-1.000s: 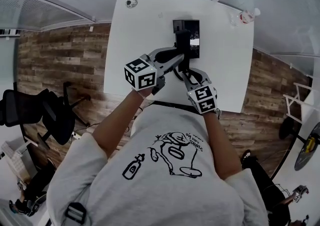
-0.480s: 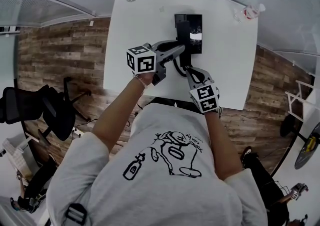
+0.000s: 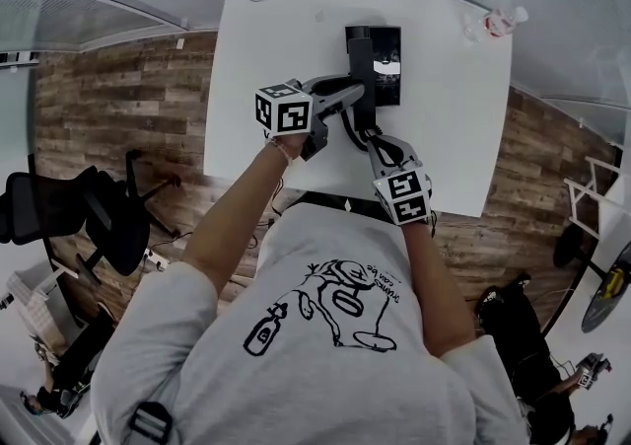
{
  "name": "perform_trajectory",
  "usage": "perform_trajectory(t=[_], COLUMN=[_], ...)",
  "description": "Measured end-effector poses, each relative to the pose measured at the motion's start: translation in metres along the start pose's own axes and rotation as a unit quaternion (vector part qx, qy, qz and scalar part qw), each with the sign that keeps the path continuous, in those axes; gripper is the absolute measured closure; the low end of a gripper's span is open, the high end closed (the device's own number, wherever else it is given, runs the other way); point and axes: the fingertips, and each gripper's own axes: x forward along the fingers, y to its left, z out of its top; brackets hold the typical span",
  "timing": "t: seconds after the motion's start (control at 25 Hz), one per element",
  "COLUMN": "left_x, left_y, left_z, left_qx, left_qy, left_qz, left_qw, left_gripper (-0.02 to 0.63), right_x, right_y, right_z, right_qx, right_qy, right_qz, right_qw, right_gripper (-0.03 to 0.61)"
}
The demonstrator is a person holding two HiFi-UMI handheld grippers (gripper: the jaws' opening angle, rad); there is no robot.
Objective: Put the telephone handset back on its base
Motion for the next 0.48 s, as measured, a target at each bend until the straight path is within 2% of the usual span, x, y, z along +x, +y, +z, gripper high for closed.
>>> perform_trajectory(t=[0.48], left_x=[0.010], left_y=[0.033], left_z=[-0.006], left_qx=[0.006], left_qy=[0.036], left_qz=[0.032], left_qw=[0.9988], left_gripper=[0.497], right_x=[0.012], right_y=[-0.008], right_z=[0.003], right_qx=[0.008], right_qy=[0.006], right_qz=[0.006], right_qw=[1.000], right_gripper=[0.563])
